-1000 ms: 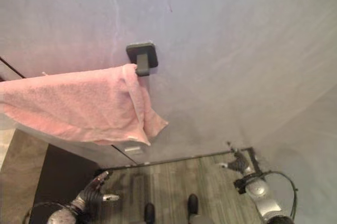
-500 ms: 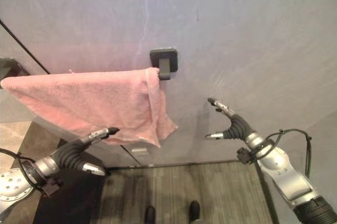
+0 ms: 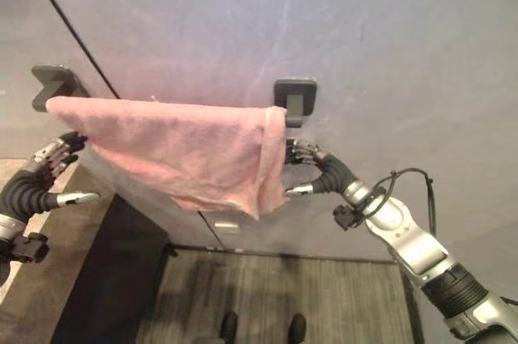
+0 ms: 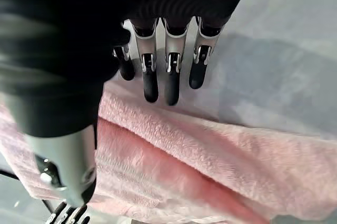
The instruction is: Put brush and paste in cup on sink, flatten towel.
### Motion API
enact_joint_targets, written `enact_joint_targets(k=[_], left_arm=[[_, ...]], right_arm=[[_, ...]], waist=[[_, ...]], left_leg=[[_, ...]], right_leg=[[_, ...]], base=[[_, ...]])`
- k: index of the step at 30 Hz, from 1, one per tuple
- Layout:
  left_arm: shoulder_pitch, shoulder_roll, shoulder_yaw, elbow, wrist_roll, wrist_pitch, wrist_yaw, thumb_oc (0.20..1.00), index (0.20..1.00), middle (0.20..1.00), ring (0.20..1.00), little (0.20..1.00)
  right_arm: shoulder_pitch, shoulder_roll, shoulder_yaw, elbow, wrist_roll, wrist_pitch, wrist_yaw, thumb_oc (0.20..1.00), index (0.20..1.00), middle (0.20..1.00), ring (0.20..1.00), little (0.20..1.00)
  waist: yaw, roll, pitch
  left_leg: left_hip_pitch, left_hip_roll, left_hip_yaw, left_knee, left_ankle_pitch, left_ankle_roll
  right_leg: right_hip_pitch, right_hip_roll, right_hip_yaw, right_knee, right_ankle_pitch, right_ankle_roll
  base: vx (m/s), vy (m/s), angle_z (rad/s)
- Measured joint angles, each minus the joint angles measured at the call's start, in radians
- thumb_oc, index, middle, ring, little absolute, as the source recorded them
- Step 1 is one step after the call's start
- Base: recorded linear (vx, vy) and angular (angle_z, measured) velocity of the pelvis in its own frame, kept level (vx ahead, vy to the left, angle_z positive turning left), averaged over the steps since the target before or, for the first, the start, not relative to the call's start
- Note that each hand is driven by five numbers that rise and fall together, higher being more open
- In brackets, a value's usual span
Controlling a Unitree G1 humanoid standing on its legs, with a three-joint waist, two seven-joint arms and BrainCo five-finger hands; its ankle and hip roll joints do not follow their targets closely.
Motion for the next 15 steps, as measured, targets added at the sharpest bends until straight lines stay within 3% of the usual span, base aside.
enact_joint_targets(k=[9, 14, 15], left_arm=[[0.007, -0.012, 0.060, 0.000, 0.028, 0.000, 0.000, 1.000, 1.000, 1.000, 1.000, 1.000], [-0.072, -0.046, 0.000, 0.041, 0.026, 0.001, 0.007, 1.000, 1.000, 1.000, 1.000, 1.000], [-0.089, -0.049, -0.026, 0.042, 0.025, 0.001, 0.008, 1.000, 1.000, 1.000, 1.000, 1.000]], right_arm=[[-0.003, 0.002, -0.001, -0.034, -0.003, 0.021, 0.004, 1.000, 1.000, 1.000, 1.000, 1.000], [-0.020, 0.029, 0.008, -0.033, -0.004, 0.038, 0.004, 1.000, 1.000, 1.000, 1.000, 1.000], [-0.024, 0.033, 0.008, -0.033, -0.004, 0.038, 0.004, 0.862, 0.862, 0.862, 0.862, 0.862]], waist=[[-0.001, -0.011, 0.016], [-0.004, -0.012, 0.016], [-0.005, -0.012, 0.016]], left_leg=[[0.000, -0.004, 0.002, 0.000, -0.001, 0.001], [0.006, -0.004, 0.005, 0.000, -0.001, 0.001], [0.006, -0.004, 0.008, 0.000, -0.001, 0.001]], right_leg=[[0.000, -0.004, 0.000, 0.000, 0.000, 0.000], [-0.002, -0.004, 0.004, 0.000, 0.001, -0.001], [-0.002, -0.004, 0.006, 0.000, 0.001, -0.001]], base=[[0.00, 0.003, 0.00], [0.00, 0.013, -0.01], [0.00, 0.027, -0.07]])
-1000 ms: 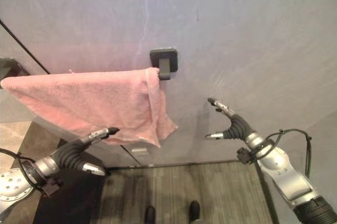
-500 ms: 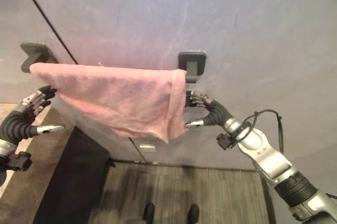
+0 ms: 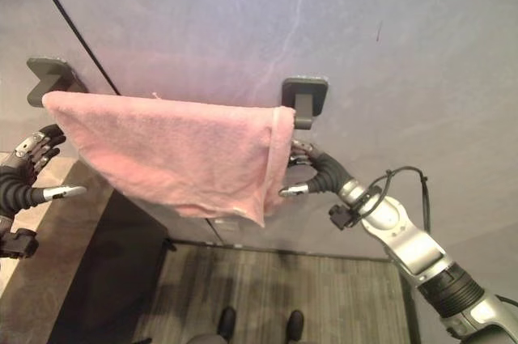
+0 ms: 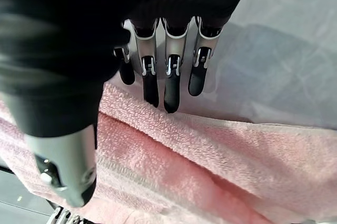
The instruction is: Put brush and paste in cup on sink, flatten towel.
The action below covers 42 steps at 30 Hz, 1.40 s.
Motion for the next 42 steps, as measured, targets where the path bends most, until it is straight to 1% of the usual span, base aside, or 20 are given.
enact_joint_targets(k=[1, 2, 3, 4, 5, 6, 7, 8, 9, 12, 17, 21, 22, 27, 28, 29, 30, 33, 39, 42], left_arm=[[-0.016, -0.003, -0.030, 0.000, -0.002, 0.000, 0.000, 1.000, 1.000, 1.000, 1.000, 1.000], [-0.030, -0.004, -0.061, -0.001, -0.006, 0.001, -0.001, 1.000, 1.000, 1.000, 1.000, 1.000], [-0.036, -0.006, -0.096, -0.004, -0.009, 0.001, -0.005, 0.821, 0.821, 0.821, 0.821, 0.821], [-0.044, -0.009, -0.111, -0.001, -0.014, 0.002, -0.007, 0.736, 0.736, 0.736, 0.736, 0.736], [-0.059, -0.009, -0.138, 0.001, -0.031, 0.004, -0.008, 0.576, 0.576, 0.576, 0.576, 0.576], [-0.077, -0.013, -0.165, 0.005, -0.043, 0.005, -0.009, 0.576, 0.576, 0.576, 0.576, 0.576], [-0.094, -0.014, -0.198, 0.012, -0.047, 0.009, -0.013, 0.385, 0.385, 0.385, 0.385, 0.385], [-0.112, -0.029, -0.217, 0.034, -0.049, 0.006, -0.014, 0.373, 0.373, 0.373, 0.373, 0.373], [-0.134, -0.039, -0.251, 0.067, -0.049, 0.011, -0.013, 0.200, 0.200, 0.200, 0.200, 0.200], [-0.135, -0.072, -0.284, 0.085, -0.047, 0.039, -0.024, 0.200, 0.200, 0.200, 0.200, 0.200], [-0.134, -0.079, -0.264, 0.074, -0.046, 0.042, -0.030, 0.200, 0.200, 0.200, 0.200, 0.200], [-0.075, -0.083, -0.165, 0.020, -0.049, 0.041, -0.031, 0.200, 0.200, 0.200, 0.200, 0.200], [-0.066, -0.101, -0.085, -0.019, -0.089, 0.036, -0.033, 0.200, 0.200, 0.200, 0.200, 0.200], [-0.067, -0.145, 0.007, -0.050, -0.130, -0.009, -0.029, 0.200, 0.200, 0.200, 0.200, 0.200], [-0.067, -0.145, 0.006, -0.050, -0.136, -0.011, -0.029, 0.200, 0.200, 0.200, 0.200, 0.200], [-0.052, -0.151, 0.011, -0.051, -0.149, -0.016, -0.030, 0.200, 0.200, 0.200, 0.200, 0.200], [-0.038, -0.154, 0.012, -0.046, -0.149, -0.024, -0.029, 0.200, 0.200, 0.200, 0.200, 0.200], [-0.024, -0.155, 0.006, 0.006, -0.139, -0.021, -0.024, 0.200, 0.200, 0.200, 0.200, 0.200], [-0.011, -0.153, -0.009, 0.068, -0.104, -0.017, -0.018, 0.200, 0.200, 0.200, 0.200, 0.200], [0.004, -0.153, -0.011, 0.105, -0.104, 0.002, -0.008, 0.200, 0.200, 0.200, 0.200, 0.200]], right_arm=[[-0.005, 0.006, 0.001, 0.000, 0.000, 0.000, 0.000, 0.777, 0.777, 0.777, 0.777, 0.777], [-0.009, 0.017, 0.001, 0.000, 0.000, 0.001, -0.001, 0.586, 0.586, 0.586, 0.586, 0.586], [-0.013, 0.038, 0.002, -0.001, 0.000, 0.000, -0.003, 0.514, 0.514, 0.514, 0.514, 0.514], [-0.014, 0.044, 0.005, 0.000, 0.000, 0.001, -0.005, 0.489, 0.489, 0.489, 0.489, 0.489], [-0.015, 0.051, 0.009, 0.000, 0.000, 0.001, -0.005, 0.385, 0.385, 0.385, 0.385, 0.385], [-0.014, 0.059, 0.012, 0.002, 0.000, 0.001, -0.005, 0.385, 0.385, 0.385, 0.385, 0.385], [-0.014, 0.064, 0.013, 0.002, 0.000, 0.001, -0.006, 0.200, 0.200, 0.200, 0.200, 0.200], [-0.012, 0.070, 0.012, 0.005, 0.000, 0.001, -0.008, 0.200, 0.200, 0.200, 0.200, 0.200], [-0.012, 0.086, 0.013, 0.012, 0.000, 0.002, -0.009, 0.200, 0.200, 0.200, 0.200, 0.200], [0.010, 0.112, 0.015, 0.011, -0.001, 0.002, -0.009, 0.200, 0.200, 0.200, 0.200, 0.200], [0.021, 0.115, -0.003, 0.010, -0.011, 0.004, -0.018, 0.200, 0.200, 0.200, 0.200, 0.200], [0.028, 0.108, -0.042, -0.031, -0.010, 0.002, -0.025, 0.200, 0.200, 0.200, 0.200, 0.200], [0.038, 0.069, -0.098, -0.098, -0.008, -0.002, -0.025, 0.200, 0.200, 0.200, 0.200, 0.200], [0.039, 0.043, -0.127, -0.161, 0.022, -0.040, -0.023, 0.200, 0.200, 0.200, 0.200, 0.200], [0.039, 0.043, -0.126, -0.161, 0.022, -0.042, -0.023, 0.241, 0.241, 0.241, 0.241, 0.241], [0.039, 0.038, -0.124, -0.161, 0.023, -0.042, -0.013, 0.583, 0.583, 0.583, 0.583, 0.583], [0.038, 0.033, -0.117, -0.160, 0.026, -0.042, -0.004, 0.853, 0.853, 0.853, 0.853, 0.853], [0.013, 0.029, -0.043, -0.125, 0.041, -0.034, 0.004, 1.000, 1.000, 1.000, 1.000, 1.000], [-0.077, 0.033, 0.109, -0.036, 0.064, 0.012, 0.022, 1.000, 1.000, 1.000, 1.000, 1.000], [-0.100, 0.044, 0.114, -0.024, 0.064, 0.036, 0.020, 1.000, 1.000, 1.000, 1.000, 1.000]], waist=[[-0.001, 0.000, 0.000], [-0.001, 0.000, 0.000], [-0.014, 0.001, 0.001], [-0.021, 0.002, 0.001], [-0.027, 0.003, 0.002], [-0.032, 0.003, 0.003], [-0.042, 0.003, 0.003], [-0.047, 0.004, 0.003], [-0.048, 0.008, 0.005], [-0.067, 0.010, 0.008], [-0.072, 0.011, 0.009], [-0.071, 0.014, 0.010], [-0.071, 0.016, 0.011], [-0.071, 0.016, 0.010], [-0.069, 0.016, 0.010], [-0.064, 0.016, 0.010], [-0.064, 0.016, 0.010], [-0.059, 0.016, 0.010], [-0.032, 0.007, 0.011], [-0.003, -0.018, 0.008]], left_leg=[[0.001, 0.000, 0.007, 0.000, 0.000, 0.000], [0.005, 0.000, 0.017, 0.000, 0.000, 0.000], [0.009, 0.000, 0.026, 0.000, -0.002, 0.002], [0.009, 0.000, 0.027, 0.000, -0.002, 0.002], [0.009, 0.000, 0.028, 0.000, -0.002, 0.002], [0.008, 0.000, 0.030, 0.000, -0.002, 0.002], [0.010, 0.000, 0.037, 0.000, -0.002, 0.003], [0.010, 0.000, 0.043, 0.000, -0.002, 0.003], [0.010, 0.000, 0.043, 0.000, -0.002, 0.003], [0.011, 0.000, 0.055, 0.000, -0.003, 0.003], [0.018, 0.000, 0.072, 0.000, -0.003, 0.004], [0.030, -0.001, 0.096, -0.001, -0.008, 0.011], [0.031, -0.003, 0.097, -0.001, -0.008, 0.012], [0.036, -0.004, 0.098, -0.001, -0.009, 0.013], [0.037, -0.004, 0.098, -0.001, -0.009, 0.013], [0.037, -0.005, 0.101, -0.001, -0.010, 0.015], [0.038, -0.005, 0.102, -0.001, -0.011, 0.016], [0.037, -0.005, 0.103, -0.001, -0.011, 0.016], [0.022, -0.006, 0.098, -0.001, -0.010, 0.016], [-0.009, -0.005, 0.095, -0.001, -0.006, 0.012]], right_leg=[[-0.001, 0.000, 0.005, 0.000, 0.001, 0.000], [-0.002, 0.000, 0.014, 0.000, 0.002, 0.001], [-0.002, 0.000, 0.024, 0.000, 0.002, 0.001], [-0.003, 0.000, 0.024, 0.000, 0.002, 0.001], [-0.003, 0.000, 0.025, 0.000, 0.002, 0.001], [-0.004, -0.001, 0.026, 0.000, 0.003, 0.001], [-0.007, 0.000, 0.031, 0.000, 0.003, 0.001], [-0.008, 0.000, 0.036, 0.000, 0.005, 0.000], [-0.008, 0.000, 0.037, 0.000, 0.006, 0.000], [-0.013, 0.000, 0.050, 0.000, 0.012, -0.001], [-0.012, 0.000, 0.061, 0.000, 0.015, -0.002], [-0.012, 0.000, 0.082, 0.000, 0.018, 0.000], [-0.011, -0.004, 0.083, 0.000, 0.019, 0.001], [-0.008, -0.004, 0.086, 0.000, 0.022, 0.001], [-0.007, -0.004, 0.086, 0.000, 0.022, 0.001], [-0.007, -0.004, 0.090, 0.000, 0.023, 0.002], [-0.007, -0.005, 0.091, 0.000, 0.023, 0.002], [-0.008, -0.005, 0.092, 0.000, 0.024, 0.001], [-0.017, -0.004, 0.087, 0.000, 0.026, 0.002], [-0.051, -0.003, 0.084, 0.000, 0.030, -0.001]], base=[[0.00, 0.014, -0.14], [0.00, 0.026, -0.23], [0.00, 0.026, -0.19], [0.00, 0.026, -0.12], [0.00, 0.010, -0.04], [0.00, 0.030, -0.08], [0.00, 0.030, -0.11], [0.01, 0.053, -0.11], [0.01, 0.037, -0.08], [0.01, 0.040, -0.10], [0.02, 0.031, -0.08], [0.02, 0.036, -0.15], [0.02, 0.025, -0.04], [0.00, 0.001, -0.01], [0.00, 0.000, 0.00], [-0.02, 0.015, -0.04], [-0.01, 0.010, -0.06], [-0.02, -0.001, -0.01], [-0.04, -0.011, 0.02], [-0.06, -0.022, 0.04]])
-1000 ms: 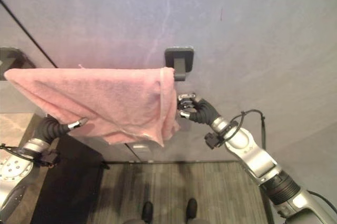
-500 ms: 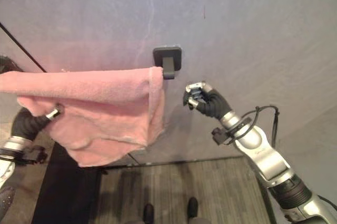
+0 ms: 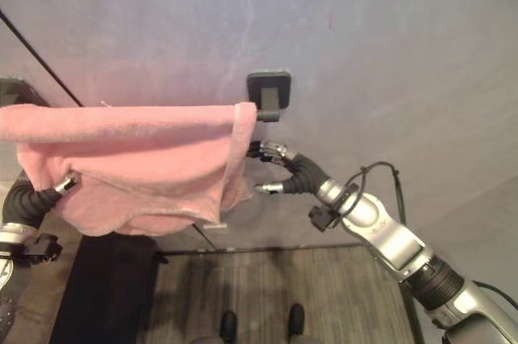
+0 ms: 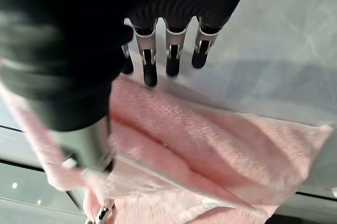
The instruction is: Put brush and paste in cup on sink, flatten towel.
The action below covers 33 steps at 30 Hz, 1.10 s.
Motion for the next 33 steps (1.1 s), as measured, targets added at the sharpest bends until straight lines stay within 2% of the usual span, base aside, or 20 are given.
enact_joint_targets(k=[4, 5, 6, 7, 11, 13, 15, 20, 23, 26, 27, 31, 33], left_arm=[[-0.031, 0.001, -0.002, 0.002, 0.013, -0.005, 0.001, 0.200, 0.200, 0.200, 0.200, 0.200], [-0.053, 0.007, -0.007, -0.009, 0.029, -0.003, 0.001, 0.300, 0.300, 0.300, 0.300, 0.300], [-0.062, 0.020, -0.003, -0.025, 0.035, -0.003, 0.003, 0.573, 0.573, 0.573, 0.573, 0.573], [-0.065, 0.037, -0.002, -0.037, 0.039, -0.003, 0.005, 1.000, 1.000, 1.000, 1.000, 1.000], [-0.069, 0.028, 0.005, -0.020, 0.088, 0.007, 0.029, 1.000, 1.000, 1.000, 1.000, 1.000], [-0.062, 0.003, 0.010, -0.012, 0.108, 0.019, 0.030, 1.000, 1.000, 1.000, 1.000, 1.000], [-0.029, -0.057, 0.006, -0.004, 0.145, 0.036, 0.028, 1.000, 1.000, 1.000, 1.000, 1.000], [-0.002, -0.093, -0.002, 0.000, 0.148, 0.040, 0.028, 1.000, 1.000, 1.000, 1.000, 1.000], [0.028, -0.096, -0.022, -0.007, 0.154, 0.042, 0.017, 1.000, 1.000, 1.000, 1.000, 1.000], [0.054, -0.115, -0.035, -0.011, 0.157, 0.041, -0.017, 1.000, 1.000, 1.000, 1.000, 1.000], [0.062, -0.121, -0.037, -0.010, 0.156, 0.042, -0.021, 1.000, 1.000, 1.000, 1.000, 1.000], [0.065, -0.133, -0.087, 0.010, 0.156, 0.041, -0.042, 1.000, 1.000, 1.000, 1.000, 1.000], [0.065, -0.135, -0.153, 0.037, 0.156, 0.041, -0.067, 1.000, 1.000, 1.000, 1.000, 1.000]], right_arm=[[-0.024, 0.055, -0.014, 0.002, -0.005, 0.005, -0.003, 1.000, 1.000, 1.000, 1.000, 1.000], [-0.034, 0.059, -0.015, -0.001, -0.009, 0.006, -0.003, 1.000, 1.000, 1.000, 1.000, 1.000], [-0.040, 0.059, -0.023, -0.014, -0.028, 0.006, -0.003, 1.000, 1.000, 1.000, 1.000, 1.000], [-0.045, 0.058, -0.030, -0.024, -0.044, 0.006, -0.003, 1.000, 1.000, 1.000, 1.000, 1.000], [-0.036, 0.042, -0.096, -0.084, -0.137, 0.005, -0.003, 1.000, 1.000, 1.000, 1.000, 1.000], [0.032, 0.039, -0.173, -0.164, -0.207, 0.001, -0.003, 1.000, 1.000, 1.000, 1.000, 1.000], [0.145, 0.057, -0.266, -0.204, -0.305, -0.033, -0.010, 1.000, 1.000, 1.000, 1.000, 1.000], [0.244, 0.054, -0.360, -0.212, -0.397, -0.036, -0.024, 1.000, 1.000, 1.000, 1.000, 1.000], [0.368, 0.059, -0.453, -0.235, -0.437, -0.041, -0.023, 1.000, 1.000, 1.000, 1.000, 1.000], [0.466, 0.061, -0.581, -0.288, -0.457, -0.058, -0.026, 1.000, 1.000, 1.000, 1.000, 1.000], [0.467, 0.057, -0.593, -0.294, -0.465, -0.065, -0.026, 1.000, 1.000, 1.000, 1.000, 1.000], [0.448, 0.048, -0.592, -0.306, -0.466, -0.110, -0.027, 1.000, 1.000, 1.000, 1.000, 1.000], [0.379, -0.009, -0.580, -0.333, -0.463, -0.127, -0.027, 1.000, 1.000, 1.000, 1.000, 1.000]], waist=[[0.021, -0.043, 0.023], [0.023, -0.054, 0.033], [0.025, -0.063, 0.041], [0.021, -0.070, 0.047], [0.008, -0.079, 0.072], [0.008, -0.078, 0.075], [-0.010, -0.076, 0.077], [-0.034, -0.075, 0.077], [-0.045, -0.072, 0.079], [-0.080, -0.059, 0.079], [-0.096, -0.057, 0.077], [-0.111, -0.048, 0.072], [-0.116, -0.044, 0.059]], left_leg=[[-0.046, 0.001, -0.001, 0.008, 0.006, -0.003], [-0.068, 0.000, -0.002, 0.017, 0.007, -0.003], [-0.082, 0.000, -0.001, 0.019, 0.008, -0.004], [-0.091, 0.000, 0.000, 0.019, 0.009, -0.005], [-0.114, -0.001, 0.002, 0.017, 0.009, -0.006], [-0.126, -0.003, 0.003, 0.016, 0.010, -0.005], [-0.121, -0.006, 0.012, 0.012, 0.008, -0.003], [-0.093, -0.009, 0.032, 0.004, 0.007, -0.002], [-0.064, -0.009, 0.048, 0.001, 0.002, 0.006], [-0.050, -0.016, 0.061, 0.001, -0.002, 0.011], [-0.048, -0.017, 0.063, 0.001, -0.002, 0.012], [-0.035, -0.016, 0.100, 0.001, -0.002, 0.012], [-0.033, -0.019, 0.144, 0.001, -0.006, 0.017]], right_leg=[[-0.041, 0.001, -0.002, 0.000, 0.009, -0.001], [-0.058, 0.000, -0.002, 0.000, 0.015, -0.003], [-0.072, -0.001, -0.001, 0.000, 0.020, -0.003], [-0.083, -0.001, -0.001, 0.000, 0.022, -0.003], [-0.107, -0.001, 0.001, 0.000, 0.024, -0.001], [-0.120, -0.003, 0.002, 0.000, 0.025, -0.002], [-0.122, -0.005, 0.014, 0.000, 0.025, -0.002], [-0.108, -0.006, 0.029, 0.000, 0.026, -0.001], [-0.088, -0.007, 0.047, 0.000, 0.025, 0.000], [-0.081, -0.012, 0.059, 0.000, 0.029, 0.006], [-0.081, -0.012, 0.066, 0.000, 0.031, 0.009], [-0.085, -0.008, 0.102, 0.000, 0.042, 0.013], [-0.103, -0.006, 0.138, 0.000, 0.055, 0.018]], base=[[-0.07, -0.011, 0.02], [-0.07, -0.015, -0.01], [0.00, 0.000, 0.00], [-0.02, 0.007, -0.04], [0.00, 0.009, 0.00], [0.02, 0.051, -0.01], [0.03, 0.066, -0.13], [0.03, 0.052, -0.11], [0.02, 0.051, -0.14], [0.00, 0.038, -0.15], [0.01, 0.024, -0.19], [-0.02, 0.024, -0.22], [-0.02, 0.020, -0.51]])
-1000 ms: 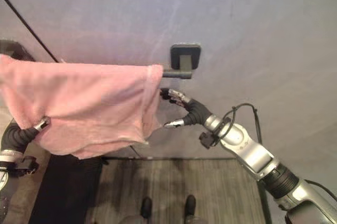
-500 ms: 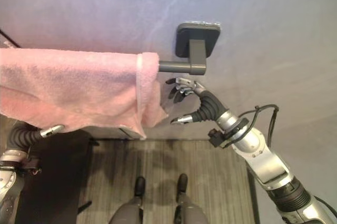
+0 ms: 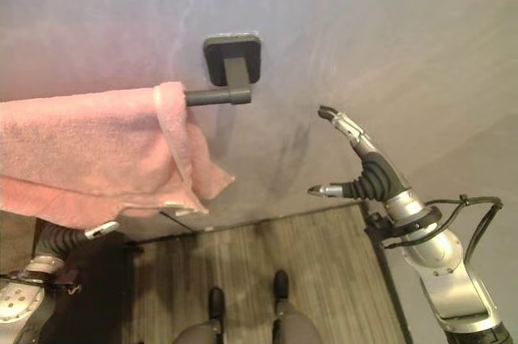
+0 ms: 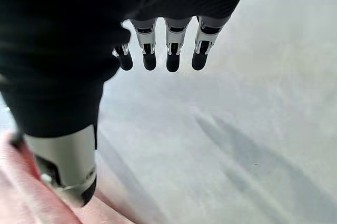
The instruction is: Put brush and paste in cup on sink, flatten towel.
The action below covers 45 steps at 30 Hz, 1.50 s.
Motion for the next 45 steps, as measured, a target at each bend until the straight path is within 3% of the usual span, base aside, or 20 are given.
enact_joint_targets(k=[6, 9, 12, 15, 16, 17, 21, 24, 28, 34, 39, 45], left_arm=[[-0.017, -0.016, -0.039, 0.101, 0.002, 0.002, -0.022, 1.000, 1.000, 1.000, 1.000, 1.000], [-0.042, -0.041, -0.105, 0.221, 0.039, 0.002, -0.027, 1.000, 1.000, 1.000, 1.000, 1.000], [-0.069, -0.092, -0.186, 0.377, 0.079, 0.030, -0.045, 1.000, 1.000, 1.000, 1.000, 1.000], [-0.079, -0.165, -0.220, 0.503, 0.119, 0.038, -0.059, 1.000, 1.000, 1.000, 1.000, 1.000], [-0.122, -0.206, -0.225, 0.612, 0.132, 0.032, -0.060, 1.000, 1.000, 1.000, 1.000, 1.000], [-0.157, -0.251, -0.239, 0.731, 0.157, 0.050, -0.052, 1.000, 1.000, 1.000, 1.000, 1.000], [-0.241, -0.334, -0.275, 0.931, 0.256, 0.056, -0.040, 1.000, 1.000, 1.000, 1.000, 1.000], [-0.303, -0.343, -0.286, 0.996, 0.360, 0.050, -0.008, 1.000, 1.000, 1.000, 1.000, 1.000], [-0.322, -0.347, -0.288, 1.040, 0.424, 0.051, 0.032, 1.000, 1.000, 1.000, 1.000, 1.000], [-0.298, -0.345, -0.269, 1.071, 0.423, 0.062, 0.057, 1.000, 1.000, 1.000, 1.000, 1.000], [-0.280, -0.343, -0.268, 1.054, 0.422, 0.068, 0.066, 1.000, 1.000, 1.000, 1.000, 1.000], [-0.264, -0.311, -0.268, 1.040, 0.410, 0.075, 0.067, 1.000, 1.000, 1.000, 1.000, 1.000]], right_arm=[[-0.076, -0.079, 0.044, -0.025, 0.011, -0.037, 0.000, 1.000, 1.000, 1.000, 1.000, 1.000], [-0.067, -0.116, 0.041, -0.036, 0.028, -0.040, 0.001, 1.000, 1.000, 1.000, 1.000, 1.000], [0.060, -0.152, -0.062, -0.045, 0.030, -0.054, 0.004, 1.000, 1.000, 1.000, 1.000, 1.000], [0.127, -0.127, -0.125, -0.042, 0.028, -0.061, 0.001, 1.000, 1.000, 1.000, 1.000, 1.000], [0.134, -0.082, -0.146, -0.039, 0.029, -0.067, -0.003, 1.000, 1.000, 1.000, 1.000, 1.000], [0.105, -0.041, -0.136, -0.036, 0.029, -0.066, -0.022, 1.000, 1.000, 1.000, 1.000, 1.000], [-0.059, -0.048, -0.018, -0.056, 0.026, -0.072, -0.064, 1.000, 1.000, 1.000, 1.000, 1.000], [-0.224, -0.081, 0.125, -0.069, 0.016, -0.082, -0.072, 1.000, 1.000, 1.000, 1.000, 1.000], [-0.383, -0.148, 0.198, -0.108, -0.013, -0.087, -0.083, 1.000, 1.000, 1.000, 1.000, 1.000], [-0.432, -0.147, 0.243, -0.117, -0.012, -0.088, -0.087, 1.000, 1.000, 1.000, 1.000, 1.000], [-0.498, -0.169, 0.316, -0.109, -0.012, -0.084, -0.082, 1.000, 1.000, 1.000, 1.000, 1.000], [-0.615, -0.222, 0.487, -0.067, -0.011, -0.053, -0.014, 1.000, 1.000, 1.000, 1.000, 1.000]], waist=[[-0.039, -0.017, -0.050], [-0.053, -0.028, -0.072], [-0.063, -0.047, -0.085], [-0.114, -0.058, -0.102], [-0.110, -0.052, -0.111], [-0.118, -0.048, -0.126], [-0.167, -0.037, -0.139], [-0.156, -0.038, -0.148], [-0.124, -0.045, -0.158], [-0.097, -0.078, -0.180], [-0.079, -0.091, -0.180], [-0.048, -0.144, -0.146]], left_leg=[[0.000, 0.003, 0.026, 0.000, -0.001, 0.001], [0.001, 0.003, 0.033, 0.000, -0.001, 0.001], [0.004, 0.001, 0.053, 0.000, -0.005, 0.006], [0.011, -0.005, 0.065, 0.000, -0.009, 0.012], [0.021, -0.007, 0.075, -0.001, -0.012, 0.016], [0.034, -0.010, 0.093, -0.001, -0.020, 0.021], [0.055, -0.021, 0.141, -0.001, -0.029, 0.033], [0.058, -0.023, 0.149, -0.001, -0.028, 0.032], [0.057, -0.020, 0.147, -0.001, -0.027, 0.030], [0.051, -0.020, 0.129, -0.003, -0.027, 0.030], [0.035, -0.024, 0.104, -0.005, -0.028, 0.031], [0.017, -0.024, 0.074, -0.001, -0.020, 0.029]], right_leg=[[-0.015, 0.007, 0.031, 0.000, 0.007, -0.001], [-0.017, 0.008, 0.038, 0.000, 0.009, 0.000], [-0.020, 0.008, 0.051, 0.000, 0.010, 0.003], [-0.020, 0.007, 0.063, 0.000, 0.000, 0.019], [-0.015, 0.003, 0.073, 0.000, 0.000, 0.022], [-0.015, 0.003, 0.093, -0.001, 0.001, 0.024], [-0.014, -0.005, 0.134, -0.001, 0.010, 0.045], [-0.014, -0.005, 0.137, -0.001, 0.013, 0.054], [-0.012, -0.003, 0.133, 0.000, 0.026, 0.051], [-0.013, -0.005, 0.124, 0.000, 0.031, 0.049], [-0.012, -0.016, 0.093, -0.001, 0.003, 0.077], [-0.018, -0.018, 0.061, 0.000, 0.024, 0.055]], base=[[0.00, 0.000, -0.19], [0.01, 0.002, -0.03], [0.03, 0.015, -0.12], [0.05, 0.037, -0.11], [0.04, 0.044, -0.35], [0.02, 0.045, -0.51], [0.01, 0.026, -0.37], [0.01, 0.017, -0.02], [-0.01, -0.005, 0.01], [-0.01, -0.007, 0.06], [-0.02, -0.009, 0.18], [-0.02, -0.011, 0.14]])
